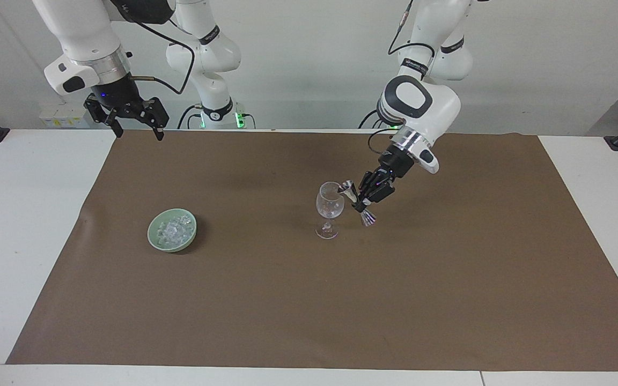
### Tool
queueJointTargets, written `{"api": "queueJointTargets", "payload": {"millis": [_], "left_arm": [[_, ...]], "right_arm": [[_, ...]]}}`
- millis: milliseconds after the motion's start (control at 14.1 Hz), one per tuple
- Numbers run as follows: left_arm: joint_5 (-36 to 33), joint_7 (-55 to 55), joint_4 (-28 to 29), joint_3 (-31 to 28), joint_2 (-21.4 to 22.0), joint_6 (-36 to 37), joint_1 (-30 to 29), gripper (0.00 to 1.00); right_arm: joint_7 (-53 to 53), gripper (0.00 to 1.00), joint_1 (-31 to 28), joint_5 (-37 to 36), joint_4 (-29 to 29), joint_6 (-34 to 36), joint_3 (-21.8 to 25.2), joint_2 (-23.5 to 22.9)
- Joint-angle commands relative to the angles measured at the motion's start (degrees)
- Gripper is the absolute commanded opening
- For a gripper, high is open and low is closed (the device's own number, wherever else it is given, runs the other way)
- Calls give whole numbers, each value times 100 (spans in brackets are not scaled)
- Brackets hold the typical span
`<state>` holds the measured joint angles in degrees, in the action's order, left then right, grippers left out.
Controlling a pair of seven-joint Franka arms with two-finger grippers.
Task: Pour wine and add ice with both arms
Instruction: 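Position the jigger above the wine glass rim with the left gripper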
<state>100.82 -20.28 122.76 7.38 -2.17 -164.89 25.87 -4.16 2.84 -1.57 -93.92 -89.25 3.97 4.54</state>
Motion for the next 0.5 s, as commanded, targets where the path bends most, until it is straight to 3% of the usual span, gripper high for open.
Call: {"api": "queueJointTargets", "payload": {"millis": [0, 426], "left_arm": [[123, 287, 152, -79, 164, -184, 164, 0], [123, 657, 205, -79, 164, -465, 340, 0]], "right_arm": [[-23, 100, -30, 69, -153, -66, -28, 126], [-23, 100, -30, 69, -153, -66, -28, 126]]}}
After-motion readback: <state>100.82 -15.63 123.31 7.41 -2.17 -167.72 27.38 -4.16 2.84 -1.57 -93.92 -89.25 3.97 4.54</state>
